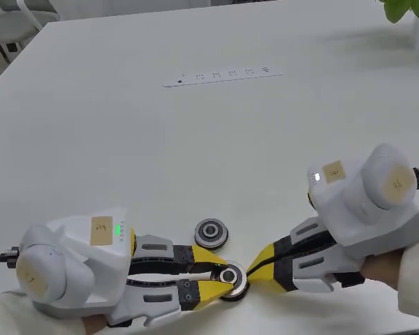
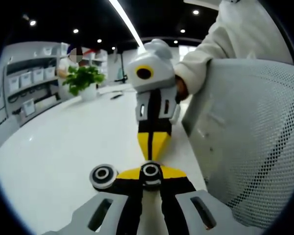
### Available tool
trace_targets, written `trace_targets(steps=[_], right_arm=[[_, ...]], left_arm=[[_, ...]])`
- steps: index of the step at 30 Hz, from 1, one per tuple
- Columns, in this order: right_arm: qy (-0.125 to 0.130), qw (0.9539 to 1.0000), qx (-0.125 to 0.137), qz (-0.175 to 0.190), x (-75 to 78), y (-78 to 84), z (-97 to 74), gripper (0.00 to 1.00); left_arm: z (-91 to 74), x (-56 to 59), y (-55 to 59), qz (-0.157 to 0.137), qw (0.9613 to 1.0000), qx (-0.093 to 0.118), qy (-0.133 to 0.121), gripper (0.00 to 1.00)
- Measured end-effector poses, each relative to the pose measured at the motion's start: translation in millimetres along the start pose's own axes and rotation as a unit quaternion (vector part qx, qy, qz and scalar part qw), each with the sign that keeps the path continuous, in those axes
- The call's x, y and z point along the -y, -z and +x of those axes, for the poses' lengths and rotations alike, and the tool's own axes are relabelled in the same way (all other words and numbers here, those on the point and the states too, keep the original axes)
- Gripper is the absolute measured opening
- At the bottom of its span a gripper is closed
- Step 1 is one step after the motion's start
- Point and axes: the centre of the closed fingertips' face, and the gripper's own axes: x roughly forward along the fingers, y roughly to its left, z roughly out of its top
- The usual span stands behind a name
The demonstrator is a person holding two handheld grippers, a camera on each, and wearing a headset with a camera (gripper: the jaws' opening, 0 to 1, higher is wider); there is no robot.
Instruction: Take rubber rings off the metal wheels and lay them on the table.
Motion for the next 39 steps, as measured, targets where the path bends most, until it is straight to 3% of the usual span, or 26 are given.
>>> trace_targets(steps=[16,20,27,39], right_arm=[[0.005,0.9994,0.013,0.032,2.8,-4.0,-2.5,0.0],[-0.005,0.9956,0.028,0.089,3.8,-4.4,-3.8,0.0],[-0.018,0.9886,0.051,0.14,4.2,-8.3,-6.2,0.0],[-0.024,0.9861,0.058,0.154,-2.3,-13.0,-6.7,0.0]], left_arm=[[-0.4,-1.2,0.5,0.0,1.0,-0.001,-0.003,0.13],[-0.5,-1.1,0.4,0.0,1.0,0.0,-0.003,0.13],[-0.7,-1.1,0.4,-0.001,1.0,0.002,-0.003,0.13],[-0.6,-1.0,0.8,-0.002,1.0,0.004,-0.002,0.13]])
